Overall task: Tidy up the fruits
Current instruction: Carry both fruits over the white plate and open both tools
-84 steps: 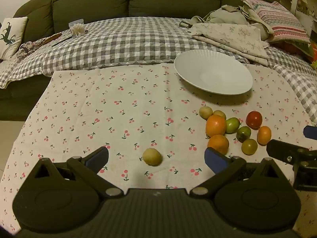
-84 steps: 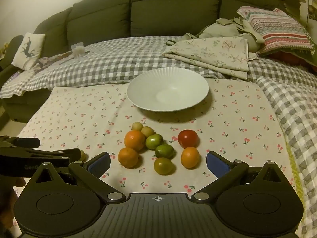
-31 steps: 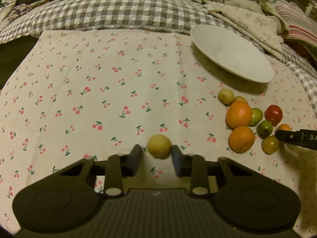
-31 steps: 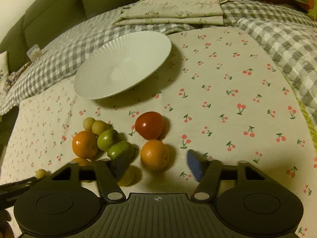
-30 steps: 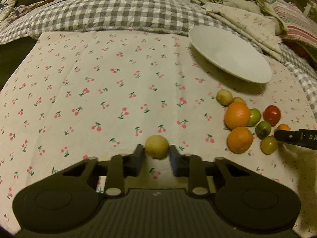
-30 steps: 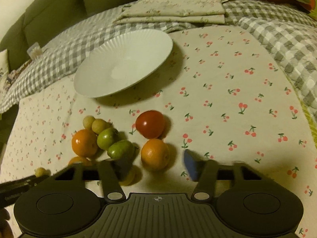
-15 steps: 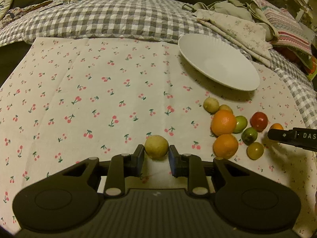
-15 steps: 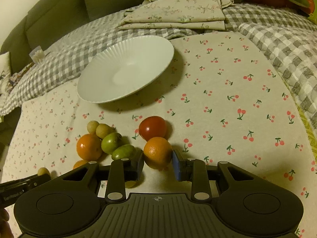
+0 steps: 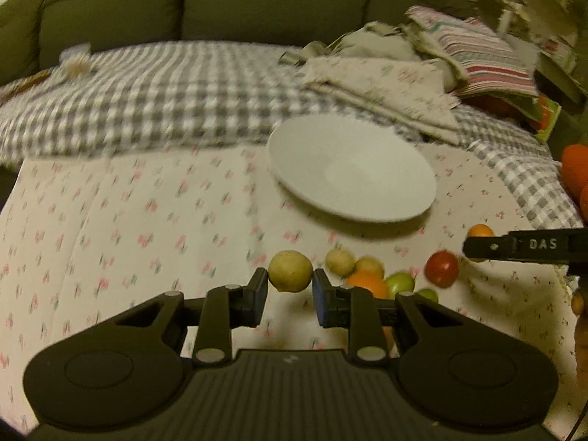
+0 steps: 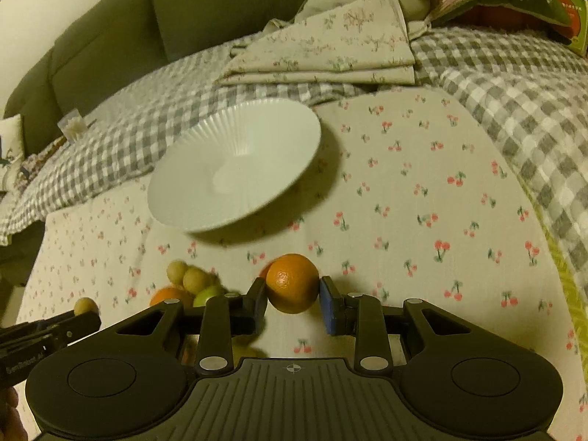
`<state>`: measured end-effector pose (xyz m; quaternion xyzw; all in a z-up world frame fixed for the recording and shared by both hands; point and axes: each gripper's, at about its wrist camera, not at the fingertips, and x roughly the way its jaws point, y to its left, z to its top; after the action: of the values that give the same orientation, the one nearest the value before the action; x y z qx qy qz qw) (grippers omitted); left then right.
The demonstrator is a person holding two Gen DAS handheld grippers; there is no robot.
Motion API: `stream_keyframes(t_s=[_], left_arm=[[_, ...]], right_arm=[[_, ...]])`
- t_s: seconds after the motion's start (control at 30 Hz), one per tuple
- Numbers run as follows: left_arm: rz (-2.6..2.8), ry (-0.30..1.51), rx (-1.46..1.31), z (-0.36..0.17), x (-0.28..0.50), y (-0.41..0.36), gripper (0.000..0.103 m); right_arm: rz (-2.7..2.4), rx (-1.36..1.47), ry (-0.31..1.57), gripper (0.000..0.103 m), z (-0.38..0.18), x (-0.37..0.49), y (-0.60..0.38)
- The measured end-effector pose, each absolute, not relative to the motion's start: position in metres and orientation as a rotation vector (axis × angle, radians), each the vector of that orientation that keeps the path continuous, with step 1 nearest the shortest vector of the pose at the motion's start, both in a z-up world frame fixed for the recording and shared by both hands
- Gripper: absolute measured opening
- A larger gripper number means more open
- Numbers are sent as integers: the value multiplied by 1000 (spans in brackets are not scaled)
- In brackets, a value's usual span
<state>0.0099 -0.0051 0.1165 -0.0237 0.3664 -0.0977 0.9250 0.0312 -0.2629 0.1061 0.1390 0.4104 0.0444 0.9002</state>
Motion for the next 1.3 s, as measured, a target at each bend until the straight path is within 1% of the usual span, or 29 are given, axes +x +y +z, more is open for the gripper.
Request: stream_keyframes(t_s=[0.2, 0.47, 0.6, 1.03, 1.07, 1.1, 1.13, 1.17, 1.2, 1.23, 1.27, 1.3], left_arm=[[-273, 660, 5, 120, 29, -21, 25], [-326, 607, 44, 118, 59, -43, 25], [-346, 610, 77, 112, 72, -53, 25], [-357, 648, 105, 88, 94, -63, 26], [-354, 653, 103, 86, 94, -62, 30], [-352, 655, 100, 86, 94, -61, 37], [-349, 650, 99, 87, 94, -60, 42], [-345, 643, 101, 88, 94, -61, 52], [-336, 633, 107, 91, 92, -61, 60], [-330, 622, 109, 93, 90, -60, 61], [-327, 615, 110, 95, 89, -59, 61], [-328, 616, 107, 98, 87, -57, 61]], right_arm=[[124, 290, 796, 29, 111, 49, -261], [167, 266, 744, 29, 114, 66, -250], [180, 251, 718, 29, 117, 73, -249], [218, 142, 719, 30, 98, 100, -229], [217, 139, 716, 30, 97, 101, -229], [215, 144, 714, 31, 97, 101, -229], [215, 153, 714, 31, 96, 102, -230], [215, 161, 715, 33, 97, 102, -231], [212, 169, 711, 37, 99, 101, -232], [204, 174, 704, 52, 101, 100, -233], [196, 178, 689, 60, 104, 97, -234], [194, 181, 680, 61, 106, 96, -234]])
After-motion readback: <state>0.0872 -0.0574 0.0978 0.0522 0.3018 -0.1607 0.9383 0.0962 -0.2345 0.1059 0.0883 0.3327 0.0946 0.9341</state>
